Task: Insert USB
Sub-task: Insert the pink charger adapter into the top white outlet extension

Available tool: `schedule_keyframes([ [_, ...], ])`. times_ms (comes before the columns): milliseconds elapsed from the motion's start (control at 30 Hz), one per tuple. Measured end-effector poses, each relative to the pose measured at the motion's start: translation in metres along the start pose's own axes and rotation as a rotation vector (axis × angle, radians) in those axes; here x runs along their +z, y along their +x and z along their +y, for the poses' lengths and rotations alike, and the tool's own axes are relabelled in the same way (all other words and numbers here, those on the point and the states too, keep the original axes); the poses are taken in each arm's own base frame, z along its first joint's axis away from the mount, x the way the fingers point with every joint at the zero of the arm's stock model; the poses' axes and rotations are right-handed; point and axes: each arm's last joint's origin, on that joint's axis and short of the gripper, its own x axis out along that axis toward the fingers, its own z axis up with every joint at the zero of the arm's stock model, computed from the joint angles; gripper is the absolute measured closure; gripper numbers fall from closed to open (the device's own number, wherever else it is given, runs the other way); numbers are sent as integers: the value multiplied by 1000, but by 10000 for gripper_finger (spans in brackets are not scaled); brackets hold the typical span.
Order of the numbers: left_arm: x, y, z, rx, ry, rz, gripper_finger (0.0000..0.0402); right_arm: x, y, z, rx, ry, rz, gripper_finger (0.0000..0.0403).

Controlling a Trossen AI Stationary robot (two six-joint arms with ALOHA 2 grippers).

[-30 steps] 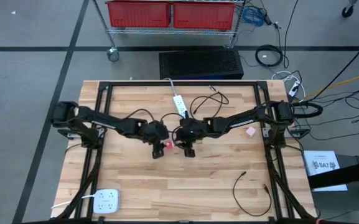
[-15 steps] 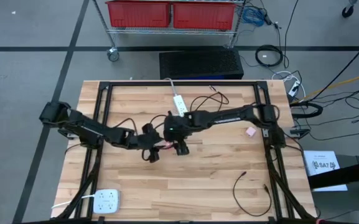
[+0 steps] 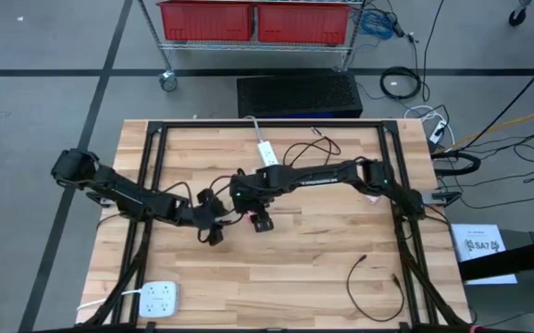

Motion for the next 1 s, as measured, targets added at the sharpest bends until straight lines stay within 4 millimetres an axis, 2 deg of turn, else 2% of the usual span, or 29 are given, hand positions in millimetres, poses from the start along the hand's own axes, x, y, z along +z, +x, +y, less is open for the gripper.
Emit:
schedule_keyframes([
  [133,-5,0,2,14,-14,52,216,0,-18,2,-3,4,-9,174],
  [233,-10,0,5,27,-22,109,221,-6,-24,4,13,25,56,174],
  [467,-17,-2,4,62,-10,112,265,-25,-32,7,57,64,233,174],
  [667,-26,-2,8,61,-38,18,316,-15,-23,4,34,35,106,174],
  [833,-26,-8,11,-15,-50,-92,387,-8,-16,1,-28,-40,11,177],
  [1000,-27,-16,14,-89,-75,-192,392,-3,-13,3,-83,-119,-29,205],
])
